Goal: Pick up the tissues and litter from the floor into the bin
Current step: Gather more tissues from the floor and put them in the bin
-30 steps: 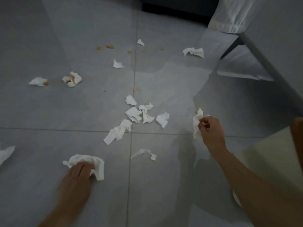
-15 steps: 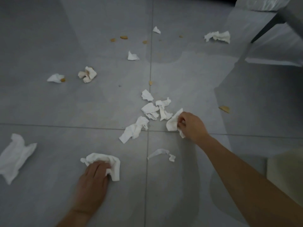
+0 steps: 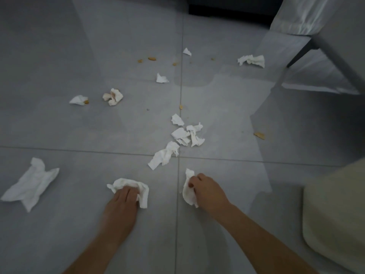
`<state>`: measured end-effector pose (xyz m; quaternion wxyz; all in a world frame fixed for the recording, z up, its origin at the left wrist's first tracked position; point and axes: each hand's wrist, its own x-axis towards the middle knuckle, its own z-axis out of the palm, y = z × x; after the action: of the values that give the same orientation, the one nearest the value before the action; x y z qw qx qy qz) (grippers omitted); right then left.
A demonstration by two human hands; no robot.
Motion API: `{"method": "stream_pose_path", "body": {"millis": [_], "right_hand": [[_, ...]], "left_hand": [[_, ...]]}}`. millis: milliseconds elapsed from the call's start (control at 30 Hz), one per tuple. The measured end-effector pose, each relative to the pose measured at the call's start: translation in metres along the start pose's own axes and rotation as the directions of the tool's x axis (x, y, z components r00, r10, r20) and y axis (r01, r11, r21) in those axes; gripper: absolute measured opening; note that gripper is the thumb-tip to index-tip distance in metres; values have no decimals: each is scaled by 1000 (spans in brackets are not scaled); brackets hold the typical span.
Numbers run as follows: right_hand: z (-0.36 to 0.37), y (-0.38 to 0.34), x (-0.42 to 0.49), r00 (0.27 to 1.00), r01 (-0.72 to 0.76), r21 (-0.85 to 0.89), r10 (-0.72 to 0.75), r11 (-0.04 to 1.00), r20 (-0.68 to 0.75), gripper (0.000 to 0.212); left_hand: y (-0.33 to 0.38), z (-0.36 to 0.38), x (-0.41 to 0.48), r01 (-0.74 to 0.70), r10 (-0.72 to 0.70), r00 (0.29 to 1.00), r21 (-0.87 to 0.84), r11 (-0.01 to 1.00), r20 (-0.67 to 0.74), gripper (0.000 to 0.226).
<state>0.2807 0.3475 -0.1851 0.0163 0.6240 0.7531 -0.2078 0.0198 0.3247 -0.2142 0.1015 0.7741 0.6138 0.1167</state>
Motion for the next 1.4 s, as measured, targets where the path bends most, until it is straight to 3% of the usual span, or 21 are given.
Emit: {"method": "stream_pose_path", "body": {"millis": [67,167,267,467,533,867,967,1067,1200,1333,1400], "right_hand": [[-6,-4,-10,1000,-15,94,17,995,-24,28],[-19,-10,-32,984,-7,309,61,951,-165,24],[-37,-33,-54,954,113,427,22,897,-299,22],[-75,-61,-87,909,281,386,-116,879,-400,25],[-93,-59,-98,896,296,373,-120,879,-427,25],[-156,-51,-137,818,366,306,-147,879,-555,23],[-186,-32,-147,751,317,282,-58,906,-658,24],[-224,-5,-173,638,234,269,61,934,-768,26],[-268,45,-236,548,70,179,112,981,-829,32],[-278,94,-304,563,-198,69,171,978,-808,34],[-270,113,-328,638,-282,123,281,952,-717,39]], "left_hand": [[4,-3,4,30,-30,997,-1,1000,76,26],[20,-11,1,237,-221,971,-239,942,95,19],[60,-25,-13,126,-117,992,-483,867,49,18],[147,-91,-7,64,-48,998,-743,666,43,8],[161,-109,-7,58,16,996,-794,605,84,19],[218,-162,-8,-26,101,995,-870,492,28,26],[239,-177,3,-114,186,982,-888,446,-32,43],[251,-193,18,-209,229,965,-902,378,-128,51],[264,-203,42,-293,282,941,-865,408,-185,57],[314,-203,43,-380,439,883,-802,460,-167,61],[352,-197,33,-428,524,839,-774,467,-147,60]]}}
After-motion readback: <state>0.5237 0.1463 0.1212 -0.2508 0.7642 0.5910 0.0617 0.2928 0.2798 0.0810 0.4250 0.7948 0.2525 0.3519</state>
